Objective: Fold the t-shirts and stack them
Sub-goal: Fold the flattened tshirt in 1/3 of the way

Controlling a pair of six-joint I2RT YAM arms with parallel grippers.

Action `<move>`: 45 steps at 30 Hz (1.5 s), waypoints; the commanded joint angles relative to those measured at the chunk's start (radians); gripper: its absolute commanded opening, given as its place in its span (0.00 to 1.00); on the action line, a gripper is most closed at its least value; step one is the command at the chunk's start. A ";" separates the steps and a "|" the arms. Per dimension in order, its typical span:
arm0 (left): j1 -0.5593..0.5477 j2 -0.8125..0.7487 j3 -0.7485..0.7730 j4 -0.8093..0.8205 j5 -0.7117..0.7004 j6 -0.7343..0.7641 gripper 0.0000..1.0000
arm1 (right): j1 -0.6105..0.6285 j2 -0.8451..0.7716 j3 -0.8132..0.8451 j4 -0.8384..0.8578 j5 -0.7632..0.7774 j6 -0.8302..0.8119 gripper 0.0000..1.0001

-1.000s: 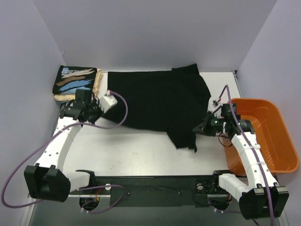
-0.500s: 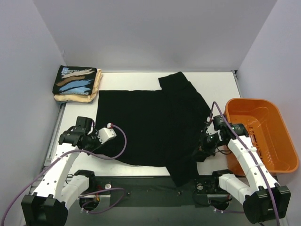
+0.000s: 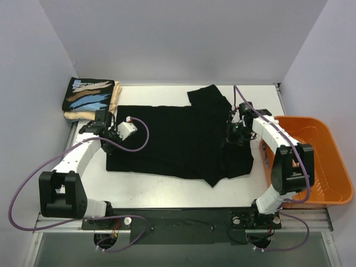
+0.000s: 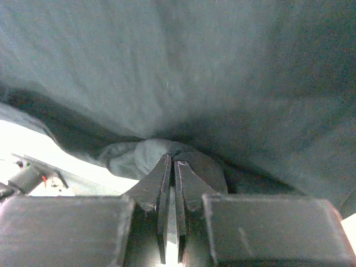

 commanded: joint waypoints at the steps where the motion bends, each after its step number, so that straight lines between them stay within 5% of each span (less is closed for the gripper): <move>1: 0.029 0.065 0.066 0.148 -0.036 -0.045 0.00 | -0.038 0.094 0.148 0.052 0.051 -0.080 0.00; 9: 0.040 0.194 0.126 0.201 -0.062 -0.091 0.00 | -0.069 0.245 0.262 0.043 0.048 -0.163 0.00; 37: 0.068 0.317 0.195 0.222 -0.111 -0.106 0.04 | -0.081 0.400 0.454 -0.005 0.089 -0.188 0.00; 39: 0.066 0.320 0.208 0.219 -0.112 -0.109 0.23 | -0.081 0.410 0.480 -0.006 0.140 -0.170 0.12; 40: 0.068 0.320 0.215 0.216 -0.115 -0.112 0.38 | -0.081 0.420 0.502 -0.015 0.149 -0.166 0.36; 41: 0.069 0.320 0.233 0.213 -0.117 -0.115 0.46 | -0.081 0.424 0.518 -0.021 0.164 -0.162 0.44; 42: 0.075 0.320 0.247 0.204 -0.117 -0.121 0.52 | -0.080 0.421 0.545 -0.046 0.170 -0.159 0.53; 45: 0.078 0.297 0.314 0.161 -0.096 -0.118 0.55 | -0.080 0.350 0.570 -0.069 0.193 -0.137 0.62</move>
